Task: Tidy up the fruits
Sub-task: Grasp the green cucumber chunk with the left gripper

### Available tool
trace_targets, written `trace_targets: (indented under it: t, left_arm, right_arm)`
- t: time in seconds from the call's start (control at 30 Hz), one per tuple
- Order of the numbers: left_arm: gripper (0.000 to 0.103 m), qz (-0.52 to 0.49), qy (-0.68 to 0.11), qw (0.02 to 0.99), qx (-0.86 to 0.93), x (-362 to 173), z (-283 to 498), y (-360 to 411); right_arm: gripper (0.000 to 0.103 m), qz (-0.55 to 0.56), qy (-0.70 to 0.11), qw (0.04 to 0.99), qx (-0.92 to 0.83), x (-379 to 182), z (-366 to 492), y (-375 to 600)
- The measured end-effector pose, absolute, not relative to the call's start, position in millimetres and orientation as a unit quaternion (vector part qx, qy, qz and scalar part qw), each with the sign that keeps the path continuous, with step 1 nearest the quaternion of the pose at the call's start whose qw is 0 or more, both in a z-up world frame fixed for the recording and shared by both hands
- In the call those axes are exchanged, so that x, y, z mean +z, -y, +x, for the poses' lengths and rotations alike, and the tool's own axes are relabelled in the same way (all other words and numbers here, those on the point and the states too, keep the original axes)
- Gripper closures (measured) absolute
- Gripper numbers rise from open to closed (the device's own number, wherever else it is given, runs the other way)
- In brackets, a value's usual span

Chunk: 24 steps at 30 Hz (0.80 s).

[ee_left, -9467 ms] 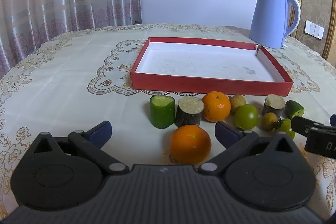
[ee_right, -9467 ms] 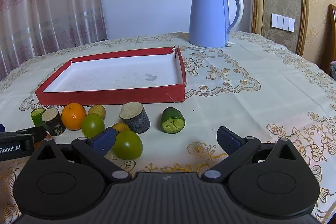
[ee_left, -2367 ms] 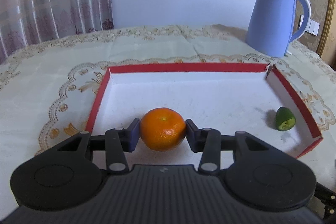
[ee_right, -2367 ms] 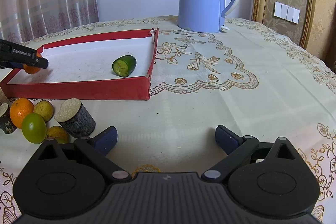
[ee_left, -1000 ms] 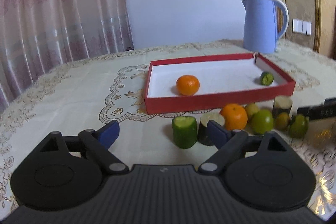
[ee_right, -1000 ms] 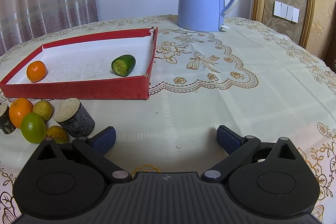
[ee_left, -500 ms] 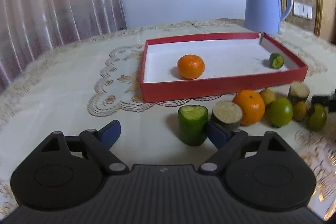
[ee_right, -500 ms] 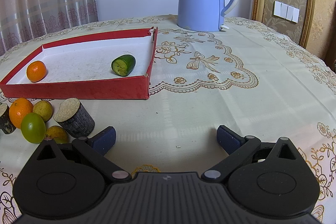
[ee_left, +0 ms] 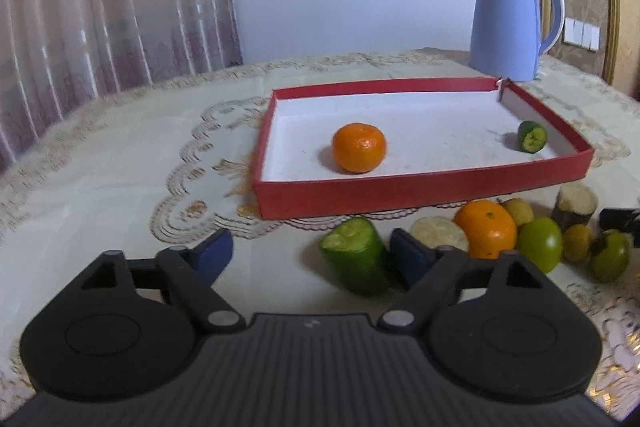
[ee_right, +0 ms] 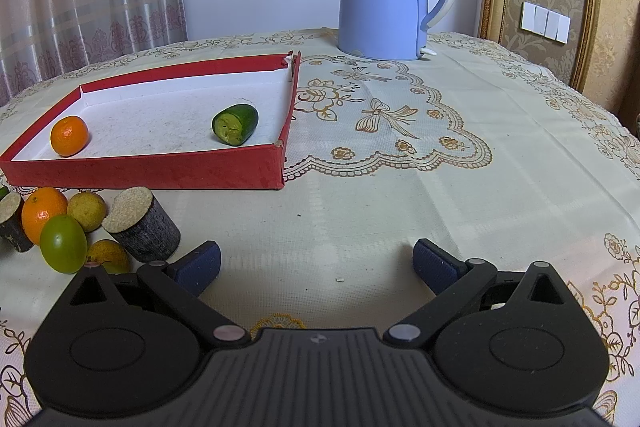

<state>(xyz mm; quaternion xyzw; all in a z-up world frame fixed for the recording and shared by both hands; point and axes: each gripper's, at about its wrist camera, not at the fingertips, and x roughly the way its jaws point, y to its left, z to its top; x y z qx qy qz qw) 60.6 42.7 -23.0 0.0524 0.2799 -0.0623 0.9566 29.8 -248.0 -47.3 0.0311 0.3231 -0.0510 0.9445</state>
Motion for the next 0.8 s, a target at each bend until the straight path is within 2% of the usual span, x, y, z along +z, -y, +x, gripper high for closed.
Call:
trace_targets:
  t: [0.07,0.3,0.8]
  left_arm:
    - [0.040,0.041,-0.284,0.955,-0.074,-22,61,-42]
    - [0.070,0.044,-0.281,0.953,-0.104,-23,56,-34]
    - [0.075,0.033,-0.261,0.960,-0.099,-15,30,-40]
  right_arm:
    - [0.000,0.031,-0.323,0.944,-0.051,-47,30,248]
    - [0.000,0.031,-0.323,0.944,-0.051,-47,30,248]
    - [0.000,0.031,-0.323,0.944,-0.051,-47,30,248]
